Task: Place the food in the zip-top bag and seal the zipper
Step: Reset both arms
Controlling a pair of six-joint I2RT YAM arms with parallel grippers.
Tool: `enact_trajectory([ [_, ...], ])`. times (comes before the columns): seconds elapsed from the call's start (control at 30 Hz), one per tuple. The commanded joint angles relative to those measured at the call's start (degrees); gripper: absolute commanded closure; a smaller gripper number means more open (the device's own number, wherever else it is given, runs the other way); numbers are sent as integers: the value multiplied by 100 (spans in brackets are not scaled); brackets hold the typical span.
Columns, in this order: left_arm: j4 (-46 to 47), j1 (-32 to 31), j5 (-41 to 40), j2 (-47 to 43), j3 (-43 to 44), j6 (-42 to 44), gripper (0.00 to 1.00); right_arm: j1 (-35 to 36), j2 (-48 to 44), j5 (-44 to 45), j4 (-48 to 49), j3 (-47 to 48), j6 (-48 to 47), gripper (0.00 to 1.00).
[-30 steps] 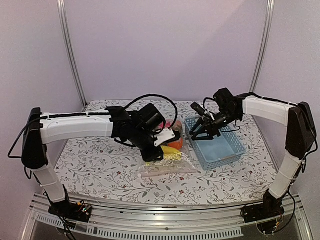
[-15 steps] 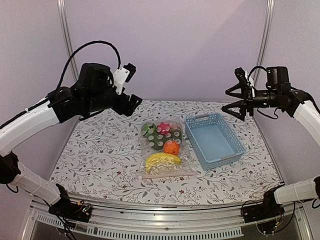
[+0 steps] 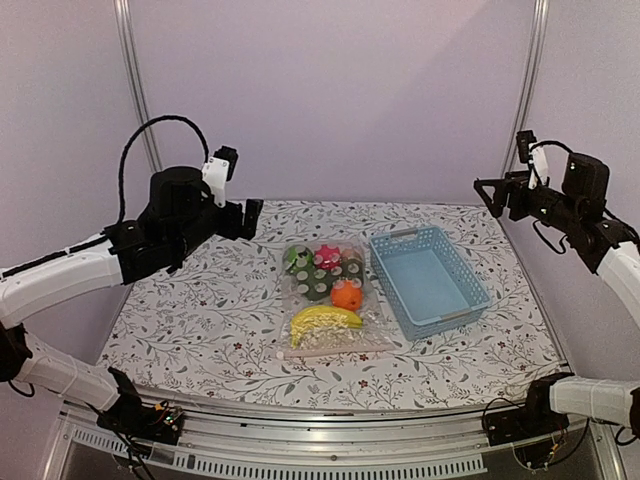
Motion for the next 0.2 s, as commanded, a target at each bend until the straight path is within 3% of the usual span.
enact_trajectory([
  [0.0,727,151,-81,-136,-292,-125,0,-23,-8,185,374,-7,183,1],
  [0.17,725,169,-99,-302,-355,-117,0,-93,115,164,377,62,181,1],
])
